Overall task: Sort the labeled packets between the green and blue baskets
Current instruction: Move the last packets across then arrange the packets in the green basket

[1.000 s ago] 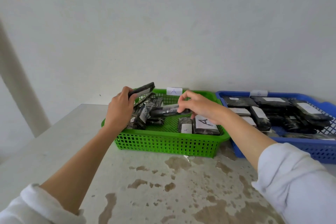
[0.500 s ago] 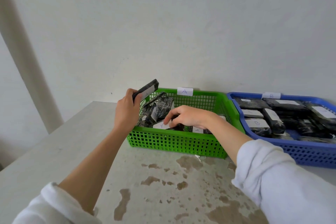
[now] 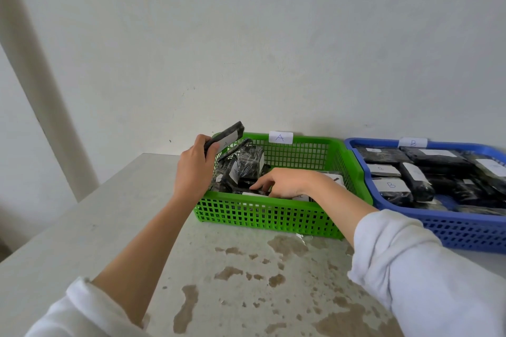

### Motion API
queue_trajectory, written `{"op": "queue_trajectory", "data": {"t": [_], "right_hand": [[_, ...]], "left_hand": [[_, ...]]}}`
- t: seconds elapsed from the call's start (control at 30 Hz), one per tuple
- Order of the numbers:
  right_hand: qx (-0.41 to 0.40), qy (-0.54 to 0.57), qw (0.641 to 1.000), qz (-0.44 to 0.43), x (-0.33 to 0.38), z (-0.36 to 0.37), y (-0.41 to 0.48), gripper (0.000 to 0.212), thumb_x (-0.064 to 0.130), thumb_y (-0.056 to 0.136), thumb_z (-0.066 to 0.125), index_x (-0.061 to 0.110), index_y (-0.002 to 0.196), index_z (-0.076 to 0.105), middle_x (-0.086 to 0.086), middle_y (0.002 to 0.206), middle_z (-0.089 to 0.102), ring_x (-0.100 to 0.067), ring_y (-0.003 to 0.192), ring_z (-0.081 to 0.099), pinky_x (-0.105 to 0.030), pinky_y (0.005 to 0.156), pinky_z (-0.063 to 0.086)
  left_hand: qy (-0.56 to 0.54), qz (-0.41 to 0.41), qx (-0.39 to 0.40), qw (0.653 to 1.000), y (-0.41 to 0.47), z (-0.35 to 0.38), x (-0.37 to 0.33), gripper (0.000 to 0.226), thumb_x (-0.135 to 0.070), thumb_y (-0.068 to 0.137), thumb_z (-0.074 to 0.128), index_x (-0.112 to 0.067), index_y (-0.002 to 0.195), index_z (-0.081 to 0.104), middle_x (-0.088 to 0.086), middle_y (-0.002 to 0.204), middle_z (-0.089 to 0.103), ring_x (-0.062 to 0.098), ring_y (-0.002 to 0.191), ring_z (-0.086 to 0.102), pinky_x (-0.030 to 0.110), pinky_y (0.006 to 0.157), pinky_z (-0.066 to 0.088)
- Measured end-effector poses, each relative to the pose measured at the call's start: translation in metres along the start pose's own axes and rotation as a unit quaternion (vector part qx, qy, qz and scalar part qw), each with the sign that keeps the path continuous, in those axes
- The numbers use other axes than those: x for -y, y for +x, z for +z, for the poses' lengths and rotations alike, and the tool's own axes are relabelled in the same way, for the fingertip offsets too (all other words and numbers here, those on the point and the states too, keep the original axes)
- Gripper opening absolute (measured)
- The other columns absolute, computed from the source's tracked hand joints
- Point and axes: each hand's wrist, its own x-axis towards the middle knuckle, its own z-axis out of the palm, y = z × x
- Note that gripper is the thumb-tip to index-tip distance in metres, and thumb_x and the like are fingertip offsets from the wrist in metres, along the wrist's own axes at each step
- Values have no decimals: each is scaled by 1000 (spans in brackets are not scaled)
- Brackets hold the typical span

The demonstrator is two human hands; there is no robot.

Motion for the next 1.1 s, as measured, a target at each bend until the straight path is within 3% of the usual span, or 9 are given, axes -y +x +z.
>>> {"op": "queue_trajectory", "data": {"t": [0.13,0.23,0.37,0.5,0.6,0.77,0.9,1.0,1.1], "right_hand": [[6,-41,999,12,0,-3,3,45,7,89,53,22,131,54,-2,132,55,-22,117,54,-33,99,45],[-135,50,990,-3,-2,-5,3,32,31,94,52,14,118,62,-2,117,65,-19,99,63,-33,91,49],[-270,431,861,-15,1,-17,-3,39,41,91,54,14,119,53,-8,99,65,-17,72,65,-29,63,58],[-248,519,816,-67,4,-25,-9,22,18,87,65,10,105,59,-10,100,63,-19,79,67,-29,65,59],[-275,536,796,-59,-3,-30,-15,21,12,87,63,4,107,60,-13,100,61,-21,85,64,-30,69,58],[-345,355,868,28,-29,-36,-25,29,17,94,54,10,122,59,-5,105,59,-10,65,48,-21,55,41],[-272,178,942,77,-43,-32,-27,23,21,92,56,13,113,52,-1,113,53,-15,97,51,-30,83,43],[-193,92,974,80,-43,-25,-24,17,22,93,55,12,106,57,2,104,59,-13,90,52,-28,80,41],[-172,-3,979,113,-43,-19,-18,18,28,94,53,23,109,60,-2,126,56,-25,127,37,-49,108,24]], "left_hand": [[4,17,10,1000,1,1,1,23,-34,97,43,-16,104,54,4,70,60,18,58,53,30,50,40],[4,52,19,998,0,1,-1,21,-34,97,45,-17,107,54,-7,65,54,8,48,44,15,41,34],[-4,123,46,991,-4,-2,-9,25,-32,96,48,-17,115,52,-4,83,64,15,55,55,18,48,43],[-17,145,69,987,-8,-1,-17,24,-32,95,48,-18,114,53,4,84,70,26,55,58,31,48,46],[28,153,87,984,-8,4,-23,27,-39,94,47,-22,113,57,-4,92,71,11,55,59,27,51,48],[216,-26,25,976,6,-8,-1,49,-47,94,41,-14,130,47,8,124,59,27,116,52,45,96,39],[297,-107,109,943,8,-17,15,31,-34,91,49,-7,107,55,14,89,60,32,83,56,36,65,45],[268,-108,83,954,10,-16,19,22,-22,89,50,-8,103,61,14,84,60,32,75,55,32,59,41],[238,-111,61,963,7,-15,21,23,-18,89,50,-8,104,63,15,82,61,32,73,54,31,58,39]]}}
